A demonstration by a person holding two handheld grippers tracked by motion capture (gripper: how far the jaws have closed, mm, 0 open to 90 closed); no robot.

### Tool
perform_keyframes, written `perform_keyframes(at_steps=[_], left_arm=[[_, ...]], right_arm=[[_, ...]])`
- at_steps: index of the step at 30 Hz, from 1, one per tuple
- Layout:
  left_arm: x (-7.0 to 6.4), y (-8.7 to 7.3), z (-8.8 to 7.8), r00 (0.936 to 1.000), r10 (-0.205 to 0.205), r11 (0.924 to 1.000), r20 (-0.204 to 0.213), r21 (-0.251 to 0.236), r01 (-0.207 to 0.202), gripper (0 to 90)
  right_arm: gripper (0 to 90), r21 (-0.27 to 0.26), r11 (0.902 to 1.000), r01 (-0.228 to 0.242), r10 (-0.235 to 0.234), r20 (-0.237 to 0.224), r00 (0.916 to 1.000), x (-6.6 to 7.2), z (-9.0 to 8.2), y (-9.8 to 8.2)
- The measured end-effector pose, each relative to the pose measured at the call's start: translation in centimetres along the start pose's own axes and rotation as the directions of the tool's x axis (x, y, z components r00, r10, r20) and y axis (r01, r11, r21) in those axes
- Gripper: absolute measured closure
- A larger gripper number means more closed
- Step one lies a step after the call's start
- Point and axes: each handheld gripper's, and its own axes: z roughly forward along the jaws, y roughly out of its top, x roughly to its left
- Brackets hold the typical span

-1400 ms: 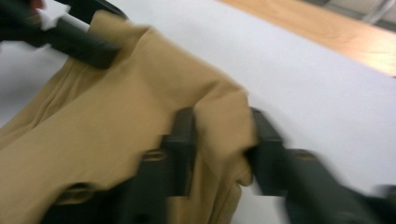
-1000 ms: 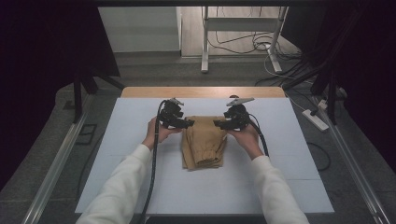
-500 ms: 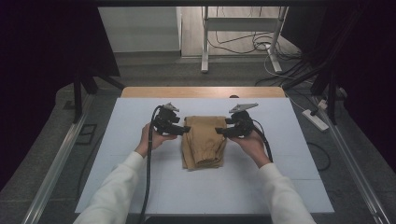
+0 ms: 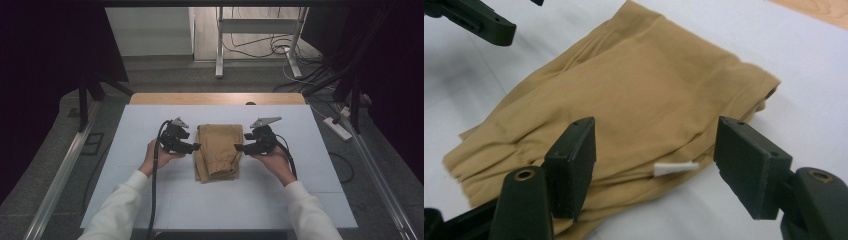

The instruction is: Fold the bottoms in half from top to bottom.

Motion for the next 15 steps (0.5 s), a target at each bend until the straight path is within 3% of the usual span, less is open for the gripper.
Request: perform_keyframes(at_steps=[8, 15], left_arm=[[-1.2, -2.3, -1.4, 0.9999, -0.011, 0.9998, 0.0, -0.016, 0.011, 29.1], [-2.4, -4.8, -2.5, 1.0, -0.008, 0.9998, 0.003, -0.017, 0.009, 29.2]], right_arm=[[33.6, 0.0, 1.0, 0.009, -0.009, -0.01, 0.9999, 1.3, -1.1, -1.2], [33.7, 0.001, 0.9999, 0.013, -0.013, -0.014, 0.9998, 2.4, -3.0, -3.3]])
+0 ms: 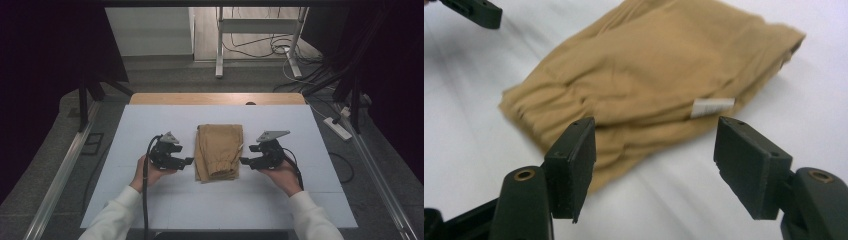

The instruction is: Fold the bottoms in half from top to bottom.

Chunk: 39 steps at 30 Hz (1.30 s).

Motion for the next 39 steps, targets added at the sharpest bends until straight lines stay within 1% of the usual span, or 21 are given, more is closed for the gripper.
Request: perform_keyframes(at_steps=[4, 8, 12, 17, 19, 23, 27, 31, 39], left_arm=[[-0.5, -1.4, -0.6, 1.0, -0.009, 1.0, 0.003, 0.001, 0.009, 29.2], [-0.7, -2.8, -1.2, 0.9999, -0.011, 0.9998, -0.003, 0.014, 0.011, 29.1], [-0.8, -4.1, -1.7, 0.9994, -0.032, 0.9993, -0.01, 0.017, 0.033, 28.9], [-0.9, -5.2, -2.2, 0.9991, -0.039, 0.9989, -0.019, 0.026, 0.04, 28.9], [-0.9, -5.6, -2.3, 0.9988, -0.046, 0.9984, -0.019, 0.031, 0.047, 28.9], [-1.1, -6.2, -2.5, 0.9986, -0.049, 0.9981, -0.019, 0.036, 0.049, 28.8], [-1.3, -6.8, -2.9, 0.9979, -0.062, 0.9975, -0.016, 0.031, 0.063, 28.9], [-1.4, -7.1, -3.1, 0.9978, -0.063, 0.9974, -0.022, 0.033, 0.063, 28.8], [-1.3, -7.2, -3.1, 0.9973, -0.07, 0.9971, -0.02, 0.026, 0.071, 28.7]], right_arm=[[33.6, 0.021, 0.9998, -0.004, 0.004, -0.001, 1.0, 0.3, -0.8, -1.5], [33.6, 0.037, 0.9993, -0.009, 0.009, 0.014, 0.9999, 0.5, -1.6, -2.9], [33.6, 0.049, 0.9987, -0.016, 0.015, 0.025, 0.9996, 0.8, -2.5, -4.2], [33.6, 0.059, 0.9982, -0.012, 0.009, 0.044, 0.999, 1.1, -3.7, -5.9], [33.6, 0.071, 0.9974, -0.009, 0.006, 0.047, 0.9989, 1.1, -4.1, -6.5], [33.6, 0.06, 0.9977, -0.033, 0.03, 0.051, 0.9982, 0.9, -5.2, -7.6], [33.6, 0.049, 0.9977, -0.047, 0.044, 0.059, 0.9973, 0.8, -6.1, -8.3], [33.5, 0.048, 0.9974, -0.053, 0.05, 0.058, 0.997, 0.6, -6.5, -8.8], [33.1, 0.045, 0.9983, -0.035, 0.033, 0.056, 0.9979, 0.8, -6.4, -8.7]])
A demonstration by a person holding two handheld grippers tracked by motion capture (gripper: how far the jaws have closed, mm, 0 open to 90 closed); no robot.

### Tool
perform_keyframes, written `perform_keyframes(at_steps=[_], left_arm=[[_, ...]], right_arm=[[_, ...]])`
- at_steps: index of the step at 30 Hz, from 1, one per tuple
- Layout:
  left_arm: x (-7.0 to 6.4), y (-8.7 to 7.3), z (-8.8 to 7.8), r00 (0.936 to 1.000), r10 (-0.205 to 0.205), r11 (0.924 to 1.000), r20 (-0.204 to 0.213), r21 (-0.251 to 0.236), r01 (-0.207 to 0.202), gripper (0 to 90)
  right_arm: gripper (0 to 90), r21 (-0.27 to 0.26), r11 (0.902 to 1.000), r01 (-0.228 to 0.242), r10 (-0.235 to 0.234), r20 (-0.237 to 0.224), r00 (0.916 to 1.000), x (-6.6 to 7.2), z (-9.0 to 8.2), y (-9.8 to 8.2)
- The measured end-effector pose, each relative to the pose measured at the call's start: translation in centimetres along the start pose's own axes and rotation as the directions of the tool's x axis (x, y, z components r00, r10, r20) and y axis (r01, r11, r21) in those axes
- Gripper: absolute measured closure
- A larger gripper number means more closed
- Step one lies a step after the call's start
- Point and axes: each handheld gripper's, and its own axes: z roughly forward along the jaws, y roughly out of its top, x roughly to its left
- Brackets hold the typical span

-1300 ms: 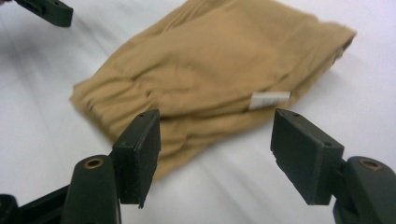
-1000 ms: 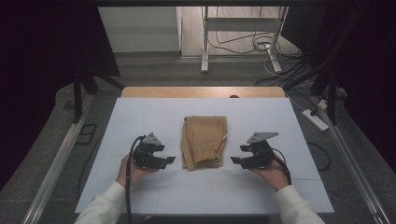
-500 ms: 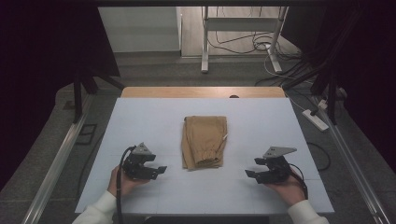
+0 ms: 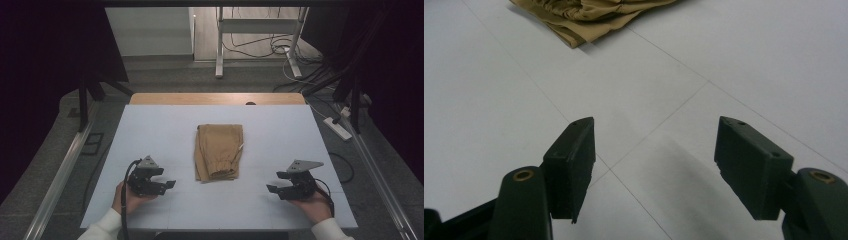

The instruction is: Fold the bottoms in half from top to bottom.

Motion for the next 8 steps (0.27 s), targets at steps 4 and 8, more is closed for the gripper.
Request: perform_keyframes(at_steps=[4, 8], left_arm=[[-0.08, 0.02, 0.01, 1.0, 0.001, 1.0, 0.001, -0.002, -0.001, 28.5], [-0.13, 0.06, -0.01, 1.0, 0.005, 1.0, -0.004, 0.0, -0.005, 28.1]], right_arm=[[33.0, -0.004, 0.9998, 0.019, -0.019, 0.006, 0.9998, 0.12, 0.08, 0.0], [32.5, 0.003, 0.9997, 0.026, -0.026, 0.007, 0.9996, 0.11, 0.23, 0.0]])
